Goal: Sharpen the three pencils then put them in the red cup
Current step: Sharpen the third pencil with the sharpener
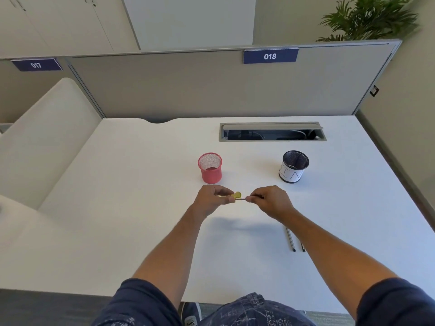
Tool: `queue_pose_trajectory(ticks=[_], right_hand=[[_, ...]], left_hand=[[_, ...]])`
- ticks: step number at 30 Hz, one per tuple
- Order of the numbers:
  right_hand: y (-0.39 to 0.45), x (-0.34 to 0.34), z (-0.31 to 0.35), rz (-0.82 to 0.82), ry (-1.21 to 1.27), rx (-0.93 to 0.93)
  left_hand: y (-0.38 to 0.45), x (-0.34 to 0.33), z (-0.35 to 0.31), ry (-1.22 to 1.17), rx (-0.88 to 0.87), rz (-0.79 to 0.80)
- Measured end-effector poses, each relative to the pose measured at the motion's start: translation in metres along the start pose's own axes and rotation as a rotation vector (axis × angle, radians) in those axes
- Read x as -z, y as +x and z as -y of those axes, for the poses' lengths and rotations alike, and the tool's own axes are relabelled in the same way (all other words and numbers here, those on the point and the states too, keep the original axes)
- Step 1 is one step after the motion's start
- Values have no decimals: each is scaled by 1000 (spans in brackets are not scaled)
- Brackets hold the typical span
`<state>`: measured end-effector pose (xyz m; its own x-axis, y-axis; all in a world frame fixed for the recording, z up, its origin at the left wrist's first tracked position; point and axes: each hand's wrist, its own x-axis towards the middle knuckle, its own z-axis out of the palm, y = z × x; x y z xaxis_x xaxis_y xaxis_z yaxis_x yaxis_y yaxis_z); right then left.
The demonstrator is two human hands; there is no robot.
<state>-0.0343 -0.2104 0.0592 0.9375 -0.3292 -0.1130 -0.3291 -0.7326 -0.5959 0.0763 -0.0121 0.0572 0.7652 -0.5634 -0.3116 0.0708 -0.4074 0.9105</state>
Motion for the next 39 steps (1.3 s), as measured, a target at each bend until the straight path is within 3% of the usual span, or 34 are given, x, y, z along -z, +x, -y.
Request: queue_pose_trajectory(ticks=[5, 8, 13, 19, 23, 26, 32, 36, 39], right_hand=[[6, 13, -2, 440, 463, -253], [3, 17, -3, 547, 456, -298], [-4, 14, -7, 376, 402, -88], [-9, -4, -10, -56, 37, 100], [-13, -8, -14, -176, -73, 279], [-13, -9, -14, -207, -162, 305], [-9, 2, -2, 66, -45, 27], [-4, 12, -1, 370, 359, -137], [-5, 18, -6, 559, 461, -267]], left_hand=[[-2, 1, -3, 69, -32, 9], [-4, -3, -3, 93, -53, 23], [-7, -4, 1, 51, -37, 9], [-12, -9, 2, -22, -2, -19], [-10, -8, 6, -32, 71, -25], [-10, -8, 5, -57, 85, -6], [-12, -5, 6, -65, 24, -5], [-12, -6, 6, -15, -3, -30], [-13, -10, 5, 43, -21, -17]])
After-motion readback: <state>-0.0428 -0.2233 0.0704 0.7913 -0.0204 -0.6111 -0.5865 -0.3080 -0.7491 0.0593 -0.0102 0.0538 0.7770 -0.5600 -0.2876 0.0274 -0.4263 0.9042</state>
